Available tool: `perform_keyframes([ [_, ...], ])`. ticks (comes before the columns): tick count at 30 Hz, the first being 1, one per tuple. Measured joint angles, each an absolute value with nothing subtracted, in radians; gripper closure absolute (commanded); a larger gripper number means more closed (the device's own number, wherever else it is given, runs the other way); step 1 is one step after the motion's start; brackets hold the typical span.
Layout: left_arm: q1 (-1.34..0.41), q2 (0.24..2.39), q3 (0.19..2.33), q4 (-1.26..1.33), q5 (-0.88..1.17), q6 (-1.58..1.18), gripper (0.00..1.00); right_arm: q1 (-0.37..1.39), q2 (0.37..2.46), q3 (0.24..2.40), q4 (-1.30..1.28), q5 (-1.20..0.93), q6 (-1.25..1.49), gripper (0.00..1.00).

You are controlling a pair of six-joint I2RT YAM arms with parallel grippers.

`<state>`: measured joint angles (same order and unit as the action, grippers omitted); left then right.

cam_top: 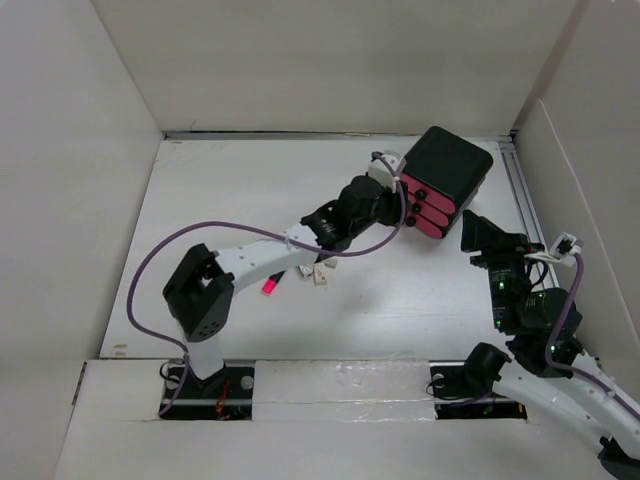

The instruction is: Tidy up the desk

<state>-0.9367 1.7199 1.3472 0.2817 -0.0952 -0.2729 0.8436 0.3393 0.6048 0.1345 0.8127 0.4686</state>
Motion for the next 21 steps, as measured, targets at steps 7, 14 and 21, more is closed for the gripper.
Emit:
perform_keyframes([
  [7,-0.983,1.951,1.636,0.164,-0.19,-0.225,0.58,0.844,0.35,0.605,0.135,0.812,0.468,0.37],
  [14,-0.979,2.113,1.792,0.059,-0.268,-0.187,0.54,0.844,0.387,0.605,0.13,0.804,0.468,0.35],
  [21,-0.98,2.183,1.875,0.002,-0.296,-0.158,0.51,0.844,0.363,0.605,0.131,0.803,0.468,0.35],
])
